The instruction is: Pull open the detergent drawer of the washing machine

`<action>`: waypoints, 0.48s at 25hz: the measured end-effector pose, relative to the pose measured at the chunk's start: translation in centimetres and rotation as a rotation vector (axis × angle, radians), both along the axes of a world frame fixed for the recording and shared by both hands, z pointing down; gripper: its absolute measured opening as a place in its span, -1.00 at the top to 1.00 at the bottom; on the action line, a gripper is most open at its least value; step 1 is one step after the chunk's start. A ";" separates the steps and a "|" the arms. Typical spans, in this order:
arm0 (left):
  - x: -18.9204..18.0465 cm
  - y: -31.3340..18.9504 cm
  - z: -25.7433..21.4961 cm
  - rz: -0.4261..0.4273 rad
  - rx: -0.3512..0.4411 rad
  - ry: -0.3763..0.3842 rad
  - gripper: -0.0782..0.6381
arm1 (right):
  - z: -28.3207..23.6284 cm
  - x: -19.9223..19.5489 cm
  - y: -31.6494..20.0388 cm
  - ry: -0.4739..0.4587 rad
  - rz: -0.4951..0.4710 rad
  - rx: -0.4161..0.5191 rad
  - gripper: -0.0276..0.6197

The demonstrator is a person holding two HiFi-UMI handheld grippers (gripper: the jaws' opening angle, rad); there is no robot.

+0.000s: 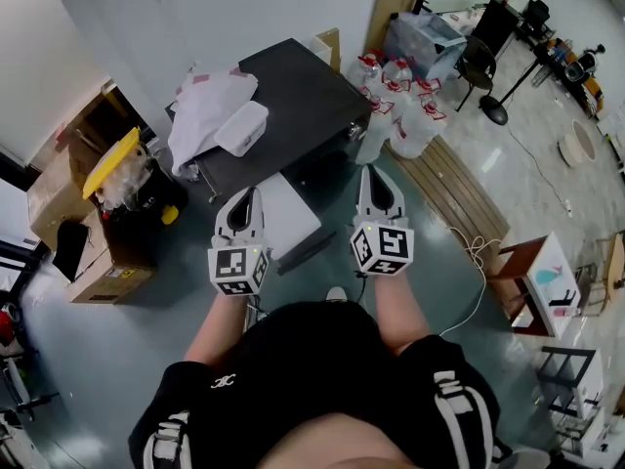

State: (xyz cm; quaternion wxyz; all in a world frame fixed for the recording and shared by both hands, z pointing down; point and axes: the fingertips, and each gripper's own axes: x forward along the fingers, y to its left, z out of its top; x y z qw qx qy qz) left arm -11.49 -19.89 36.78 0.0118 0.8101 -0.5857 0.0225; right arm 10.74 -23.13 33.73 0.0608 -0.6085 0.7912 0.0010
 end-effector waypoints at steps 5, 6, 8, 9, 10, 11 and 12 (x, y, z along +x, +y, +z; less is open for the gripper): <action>-0.2 0.0 0.0 -0.006 0.001 -0.003 0.78 | 0.4 -0.4 -0.1 0.001 -0.009 -0.007 0.91; -0.3 0.0 0.0 -0.008 0.002 -0.003 0.78 | 0.5 -0.6 -0.2 0.004 -0.010 -0.008 0.91; -0.6 -0.2 -0.1 -0.011 0.001 -0.003 0.78 | 0.4 -1.0 -0.4 0.011 -0.014 -0.009 0.91; -0.7 -0.3 -0.1 -0.011 -0.001 -0.002 0.78 | 0.4 -1.3 -0.5 0.013 -0.016 -0.009 0.91; -0.9 -0.4 -0.1 -0.012 -0.003 -0.001 0.78 | 0.3 -1.5 -0.7 0.014 -0.018 -0.009 0.91; -1.1 -0.6 -0.1 -0.013 -0.004 0.000 0.78 | 0.3 -1.8 -0.8 0.015 -0.020 -0.009 0.91; -1.2 -0.6 -0.1 -0.013 -0.004 0.001 0.78 | 0.2 -2.0 -0.8 0.016 -0.024 -0.010 0.91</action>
